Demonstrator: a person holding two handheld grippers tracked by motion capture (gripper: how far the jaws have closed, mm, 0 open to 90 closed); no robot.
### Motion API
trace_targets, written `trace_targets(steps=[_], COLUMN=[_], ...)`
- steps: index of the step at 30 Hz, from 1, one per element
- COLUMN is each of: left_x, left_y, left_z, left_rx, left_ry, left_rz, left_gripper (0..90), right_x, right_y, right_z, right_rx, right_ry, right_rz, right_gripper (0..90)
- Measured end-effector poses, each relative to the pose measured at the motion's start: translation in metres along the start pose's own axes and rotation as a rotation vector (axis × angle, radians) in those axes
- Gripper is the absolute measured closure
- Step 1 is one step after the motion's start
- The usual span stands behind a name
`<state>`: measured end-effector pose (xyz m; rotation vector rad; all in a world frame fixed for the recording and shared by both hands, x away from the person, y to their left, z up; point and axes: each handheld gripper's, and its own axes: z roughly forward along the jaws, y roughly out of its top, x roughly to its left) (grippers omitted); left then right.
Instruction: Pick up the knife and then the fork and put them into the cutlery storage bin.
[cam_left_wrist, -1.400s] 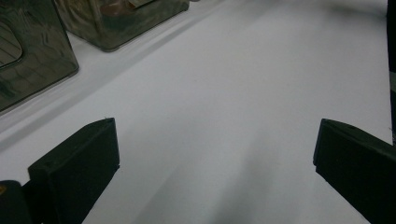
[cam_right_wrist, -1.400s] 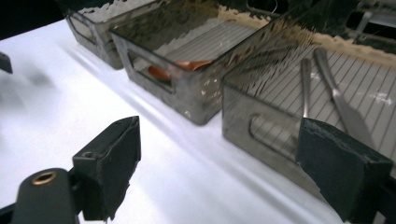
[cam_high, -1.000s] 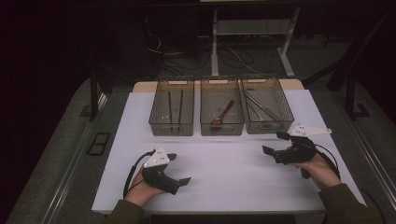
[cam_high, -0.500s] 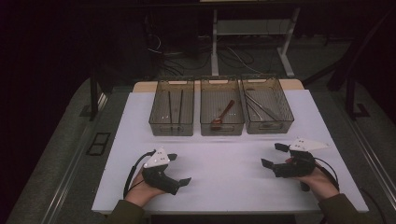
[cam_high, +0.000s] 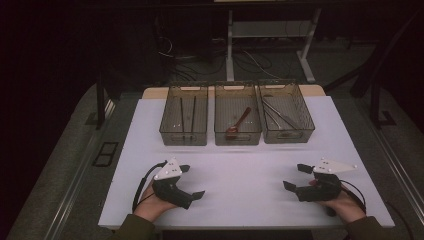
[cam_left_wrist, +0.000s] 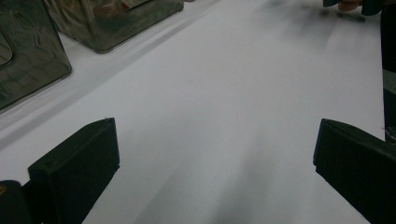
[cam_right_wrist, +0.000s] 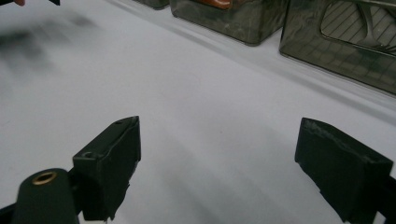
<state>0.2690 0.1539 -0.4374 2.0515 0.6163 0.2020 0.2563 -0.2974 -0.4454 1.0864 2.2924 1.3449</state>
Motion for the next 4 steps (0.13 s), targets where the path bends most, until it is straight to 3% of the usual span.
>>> trace_targets(steps=[4], left_x=[-0.0006], left_y=[-0.0003], left_z=[0.0005], left_rx=[0.008], left_ry=[0.002], left_rz=[-0.006], left_gripper=[0.0], right_x=[0.0003], right_y=[0.0014], right_z=[-0.0014], right_rx=[-0.016], right_ry=[0.000], right_rz=[-0.002], right_gripper=[13.6])
